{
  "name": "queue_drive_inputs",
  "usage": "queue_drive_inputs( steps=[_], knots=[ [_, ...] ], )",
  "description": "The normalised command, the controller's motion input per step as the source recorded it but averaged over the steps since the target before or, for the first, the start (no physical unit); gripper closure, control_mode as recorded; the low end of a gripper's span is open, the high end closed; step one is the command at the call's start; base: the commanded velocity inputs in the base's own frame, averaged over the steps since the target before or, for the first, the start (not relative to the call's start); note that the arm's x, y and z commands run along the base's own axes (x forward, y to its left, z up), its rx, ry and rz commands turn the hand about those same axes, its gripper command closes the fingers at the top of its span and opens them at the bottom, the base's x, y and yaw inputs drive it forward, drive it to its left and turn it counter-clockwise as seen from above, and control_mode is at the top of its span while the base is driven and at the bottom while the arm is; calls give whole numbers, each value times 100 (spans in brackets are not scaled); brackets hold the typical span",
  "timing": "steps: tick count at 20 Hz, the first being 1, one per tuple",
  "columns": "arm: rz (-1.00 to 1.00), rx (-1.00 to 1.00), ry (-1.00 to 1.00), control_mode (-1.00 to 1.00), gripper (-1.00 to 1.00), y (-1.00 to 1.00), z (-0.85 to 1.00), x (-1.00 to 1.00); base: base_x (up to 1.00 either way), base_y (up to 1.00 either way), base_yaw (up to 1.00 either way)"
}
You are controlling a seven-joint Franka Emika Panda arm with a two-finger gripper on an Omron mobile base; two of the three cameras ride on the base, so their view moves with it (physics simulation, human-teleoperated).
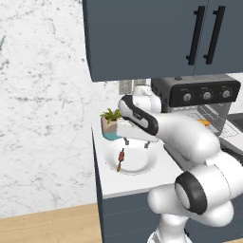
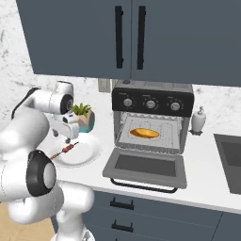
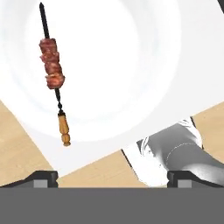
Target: Pick up the kebab skewer and baguette bread, and place them inside the toaster oven. Close the toaster oven door and start by setting the timer.
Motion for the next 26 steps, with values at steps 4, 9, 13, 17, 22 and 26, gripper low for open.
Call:
queue_drive_inputs(
  steps=[4,9,13,17,22,26],
  knots=[
    [9,-8,-4,-100,-100,71,-72,10,0,0,0],
    [9,0,-13,-100,-100,35,-60,40,0,0,0],
    [5,3,-10,-100,-100,14,-43,59,0,0,0],
    [4,1,-4,-100,-100,5,-31,70,0,0,0],
    [6,0,-1,-100,-100,0,-21,42,0,0,0],
    [6,0,0,-100,-100,0,-24,1,0,0,0]
  ],
)
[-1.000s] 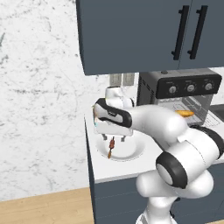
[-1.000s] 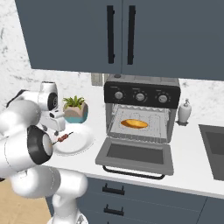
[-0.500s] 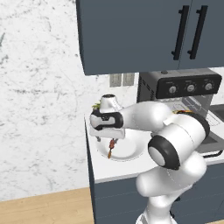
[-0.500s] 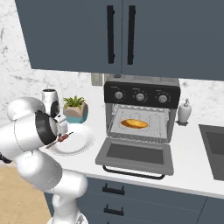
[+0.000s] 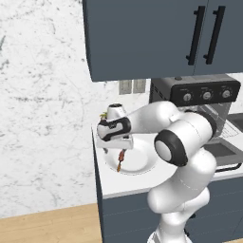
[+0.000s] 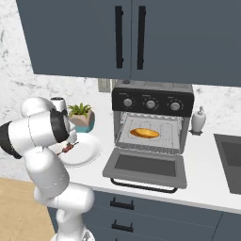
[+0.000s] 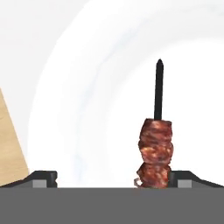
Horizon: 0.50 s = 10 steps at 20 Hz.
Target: Pick up the kebab skewer and baguette bread, and place them inside the toaster oven. Close the toaster oven door and start by setting the timer.
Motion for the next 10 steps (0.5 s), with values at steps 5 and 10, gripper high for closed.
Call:
queue_drive_inputs(
  steps=[5,10],
  knots=[
    [2,0,-2,-100,-100,-3,-38,1,0,0,0],
    [1,1,-3,-100,-100,-17,-28,0,0,0,0]
  ],
)
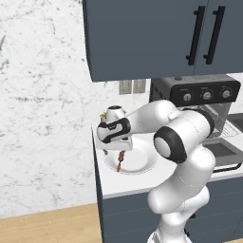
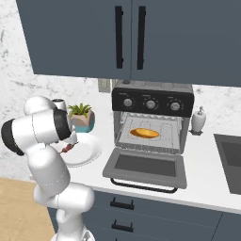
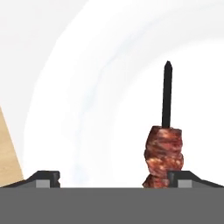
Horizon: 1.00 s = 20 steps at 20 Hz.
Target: Pick up the kebab skewer and baguette bread, and place them inside the toaster oven. Close the toaster oven door and start by setting the timer.
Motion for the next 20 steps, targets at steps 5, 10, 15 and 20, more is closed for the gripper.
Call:
queue_drive_inputs(
  steps=[5,10,15,20],
  knots=[
    [0,5,-2,-100,-100,-30,-2,-3,0,0,0],
    [0,9,-2,-100,-100,-35,-10,-20,0,0,0],
    [1,2,-4,-100,-100,-5,-29,2,0,0,0],
    [2,0,-1,-100,-100,0,-25,0,0,0,0]
  ],
)
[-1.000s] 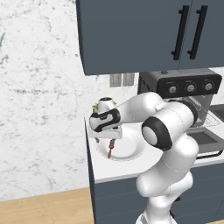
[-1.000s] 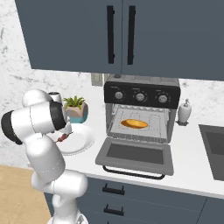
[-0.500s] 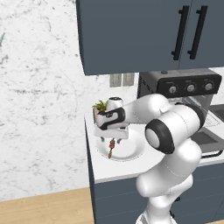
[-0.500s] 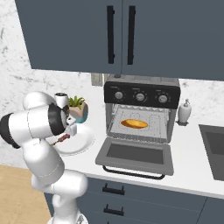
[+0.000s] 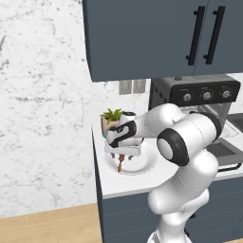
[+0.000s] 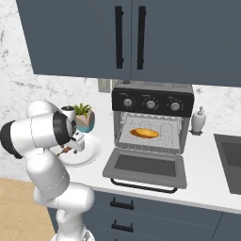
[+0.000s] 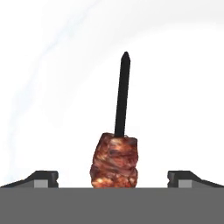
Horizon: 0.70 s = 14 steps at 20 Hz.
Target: Pick up the kebab skewer and baguette bread, and place them inside the toaster oven. Close the toaster oven door and start by setting the timer.
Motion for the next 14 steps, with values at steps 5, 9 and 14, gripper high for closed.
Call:
queue_drive_inputs(
  steps=[5,9,14],
  knots=[
    [0,0,-2,-100,100,0,-17,0,0,0,0],
    [0,0,0,-100,100,0,-2,0,0,0,0],
    [0,0,0,-100,100,0,0,0,0,0,0]
  ],
)
